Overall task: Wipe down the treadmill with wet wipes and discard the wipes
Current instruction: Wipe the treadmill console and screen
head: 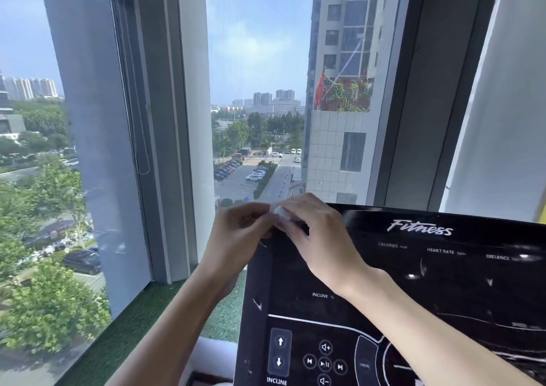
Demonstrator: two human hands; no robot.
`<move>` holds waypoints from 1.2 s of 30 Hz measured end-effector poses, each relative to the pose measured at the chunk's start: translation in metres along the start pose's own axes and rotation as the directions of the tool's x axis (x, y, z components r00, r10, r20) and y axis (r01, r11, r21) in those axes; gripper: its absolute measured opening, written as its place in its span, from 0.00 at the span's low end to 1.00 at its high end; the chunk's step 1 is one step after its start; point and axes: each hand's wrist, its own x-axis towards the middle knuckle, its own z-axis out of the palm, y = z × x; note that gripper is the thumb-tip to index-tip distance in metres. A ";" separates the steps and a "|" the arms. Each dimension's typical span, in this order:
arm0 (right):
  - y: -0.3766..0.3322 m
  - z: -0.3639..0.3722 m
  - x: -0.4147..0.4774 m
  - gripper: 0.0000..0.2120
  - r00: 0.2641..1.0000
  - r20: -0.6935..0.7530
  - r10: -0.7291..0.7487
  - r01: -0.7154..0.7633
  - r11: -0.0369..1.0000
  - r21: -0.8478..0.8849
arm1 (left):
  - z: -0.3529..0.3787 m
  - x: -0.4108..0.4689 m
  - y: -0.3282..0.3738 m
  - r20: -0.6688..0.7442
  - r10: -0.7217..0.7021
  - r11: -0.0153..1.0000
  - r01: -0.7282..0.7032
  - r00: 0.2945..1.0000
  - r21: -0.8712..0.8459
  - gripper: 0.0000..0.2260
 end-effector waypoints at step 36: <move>0.008 0.041 -0.006 0.13 0.960 0.115 -0.255 0.275 0.782 -0.559 | -0.034 -0.038 -0.066 0.025 -0.196 0.912 0.192 0.980 -0.362 0.21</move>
